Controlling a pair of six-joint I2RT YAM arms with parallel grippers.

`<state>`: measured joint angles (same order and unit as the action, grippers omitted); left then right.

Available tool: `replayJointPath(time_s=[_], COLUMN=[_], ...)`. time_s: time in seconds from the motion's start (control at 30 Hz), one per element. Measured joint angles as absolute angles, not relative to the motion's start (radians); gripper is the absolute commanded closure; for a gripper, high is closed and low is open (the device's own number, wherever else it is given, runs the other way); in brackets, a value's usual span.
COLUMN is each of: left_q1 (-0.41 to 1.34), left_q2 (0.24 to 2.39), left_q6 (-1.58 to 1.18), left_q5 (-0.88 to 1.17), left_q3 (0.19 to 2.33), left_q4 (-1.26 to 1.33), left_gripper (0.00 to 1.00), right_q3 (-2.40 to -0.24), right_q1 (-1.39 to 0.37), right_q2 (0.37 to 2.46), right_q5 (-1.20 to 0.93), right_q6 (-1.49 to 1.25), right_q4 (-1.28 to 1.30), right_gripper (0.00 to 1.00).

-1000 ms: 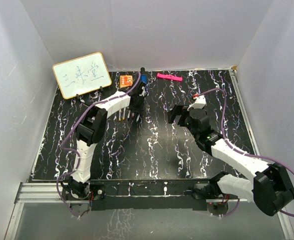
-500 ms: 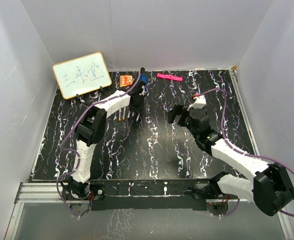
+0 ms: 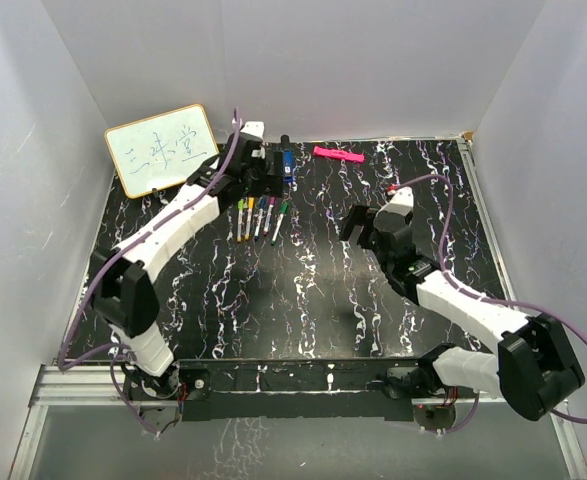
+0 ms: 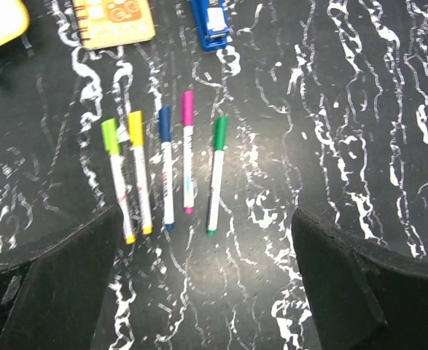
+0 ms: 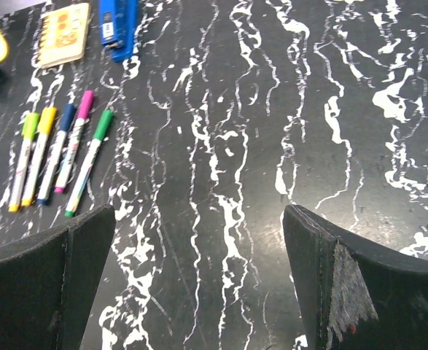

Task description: Insert the pens into the pen caps

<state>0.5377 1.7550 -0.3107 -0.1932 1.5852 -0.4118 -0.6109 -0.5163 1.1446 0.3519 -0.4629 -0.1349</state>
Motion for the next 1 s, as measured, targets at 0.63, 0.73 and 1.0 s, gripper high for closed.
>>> replayJointPath(time_s=[0.63,0.73,1.0], left_q1=[-0.005,-0.025,-0.014], left_q2=[1.501,1.503,1.530], left_q6=[-0.321,-0.307,-0.303], left_q5=[-0.306,-0.343,-0.377], left_q3=[1.269,1.265,1.281], left_q4=[-0.483,-0.497,-0.550], left_gripper=[0.02,0.02,0.02], right_q3=[-0.645,-0.643,-0.643], right_q1=[0.110,0.107,0.107], right_q2=[1.269,1.260,1.240], right_q5=[0.222,0.227,0.237], right_q6=[-0.670,-0.676,-0.679], right_q4=[-0.047,-0.042,-0.028], right_gripper=[0.02,0.02,0.02])
